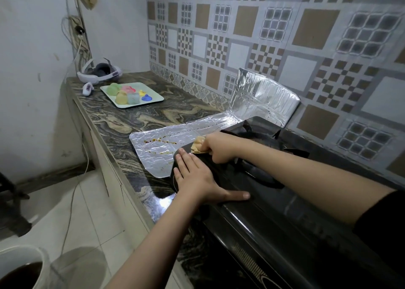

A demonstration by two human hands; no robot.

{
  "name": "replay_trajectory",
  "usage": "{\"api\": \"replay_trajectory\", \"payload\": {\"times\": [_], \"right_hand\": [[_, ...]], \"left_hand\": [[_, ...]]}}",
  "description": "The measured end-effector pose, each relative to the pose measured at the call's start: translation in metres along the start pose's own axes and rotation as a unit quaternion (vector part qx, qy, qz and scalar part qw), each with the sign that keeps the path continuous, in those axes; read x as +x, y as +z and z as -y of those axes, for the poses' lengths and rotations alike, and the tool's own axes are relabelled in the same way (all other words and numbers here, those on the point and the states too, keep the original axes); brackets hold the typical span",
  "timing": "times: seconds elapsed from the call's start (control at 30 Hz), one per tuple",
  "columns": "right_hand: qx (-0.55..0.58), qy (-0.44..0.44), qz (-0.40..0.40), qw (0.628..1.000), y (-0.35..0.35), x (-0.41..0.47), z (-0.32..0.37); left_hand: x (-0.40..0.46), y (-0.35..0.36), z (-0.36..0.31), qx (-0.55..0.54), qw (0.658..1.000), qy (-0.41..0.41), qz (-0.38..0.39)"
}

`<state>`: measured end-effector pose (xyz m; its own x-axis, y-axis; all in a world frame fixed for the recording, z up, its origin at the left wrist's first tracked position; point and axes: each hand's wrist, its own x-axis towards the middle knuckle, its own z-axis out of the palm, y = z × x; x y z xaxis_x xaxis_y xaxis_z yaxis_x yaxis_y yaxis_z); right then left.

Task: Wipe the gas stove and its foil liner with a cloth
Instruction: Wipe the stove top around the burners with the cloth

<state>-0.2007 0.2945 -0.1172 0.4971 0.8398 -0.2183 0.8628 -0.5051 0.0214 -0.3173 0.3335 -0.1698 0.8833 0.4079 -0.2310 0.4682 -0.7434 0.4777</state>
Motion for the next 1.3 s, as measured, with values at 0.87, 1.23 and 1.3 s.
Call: {"api": "replay_trajectory", "payload": {"times": [0.87, 1.23, 1.3], "right_hand": [[0.161, 0.033, 0.122, 0.979, 0.022, -0.172, -0.057], [0.23, 0.176, 0.087, 0.953, -0.007, -0.222, -0.116], [0.216, 0.226, 0.006, 0.95, -0.002, -0.226, -0.134]], "left_hand": [[-0.005, -0.005, -0.005, 0.016, 1.0, -0.003, 0.009], [-0.024, 0.018, -0.048, 0.039, 0.974, 0.221, -0.017], [-0.031, 0.033, -0.068, 0.046, 0.952, 0.303, -0.011]]}}
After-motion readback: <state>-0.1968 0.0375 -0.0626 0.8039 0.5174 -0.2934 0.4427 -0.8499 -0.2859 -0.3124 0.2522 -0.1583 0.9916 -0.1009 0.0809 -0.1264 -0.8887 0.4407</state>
